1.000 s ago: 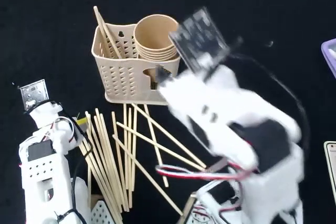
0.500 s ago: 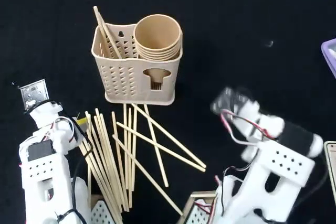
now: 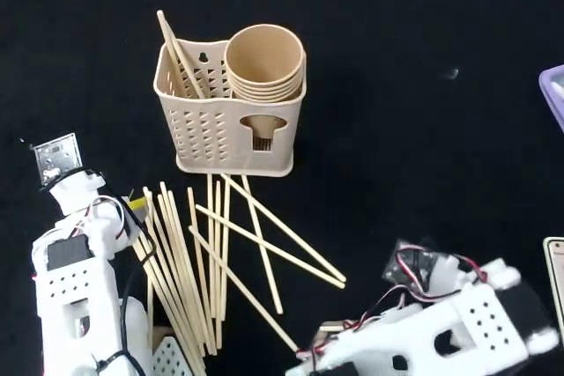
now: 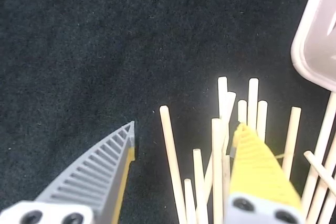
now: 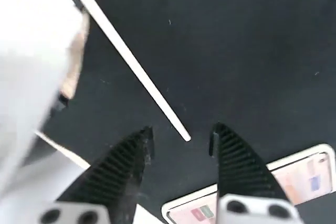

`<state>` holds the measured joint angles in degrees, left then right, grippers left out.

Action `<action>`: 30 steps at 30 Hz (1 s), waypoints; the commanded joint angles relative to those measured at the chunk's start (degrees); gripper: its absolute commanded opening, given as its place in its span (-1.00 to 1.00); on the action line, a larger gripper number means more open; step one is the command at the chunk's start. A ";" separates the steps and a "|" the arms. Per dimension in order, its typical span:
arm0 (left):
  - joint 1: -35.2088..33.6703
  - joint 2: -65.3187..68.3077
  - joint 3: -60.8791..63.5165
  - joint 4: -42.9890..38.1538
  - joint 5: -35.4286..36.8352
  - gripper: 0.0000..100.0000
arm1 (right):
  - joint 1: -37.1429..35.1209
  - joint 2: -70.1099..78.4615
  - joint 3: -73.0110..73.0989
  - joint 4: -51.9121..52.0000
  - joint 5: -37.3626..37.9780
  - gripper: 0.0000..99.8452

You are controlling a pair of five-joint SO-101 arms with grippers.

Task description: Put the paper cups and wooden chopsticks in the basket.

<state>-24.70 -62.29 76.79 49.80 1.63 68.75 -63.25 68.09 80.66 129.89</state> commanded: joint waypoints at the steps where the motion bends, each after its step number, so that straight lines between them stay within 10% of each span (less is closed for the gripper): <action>1: 0.40 -0.79 -0.22 -0.88 -0.09 -0.42 | 6.68 -1.19 10.07 -12.57 4.66 -0.58; 13: 0.31 -0.79 -0.13 -0.88 -0.09 -0.42 | 5.19 -1.19 20.79 -23.12 6.86 -0.50; 23: 0.13 -0.79 -0.13 -0.88 -0.09 -0.42 | 2.46 -1.19 22.20 -24.70 6.86 -0.98; 30: 0.48 -0.79 -0.22 -0.88 -0.09 -0.42 | 1.49 -0.92 4.79 -0.53 7.03 -0.98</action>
<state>-24.70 -62.29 76.79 49.80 1.63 72.35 -64.13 84.88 63.08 134.81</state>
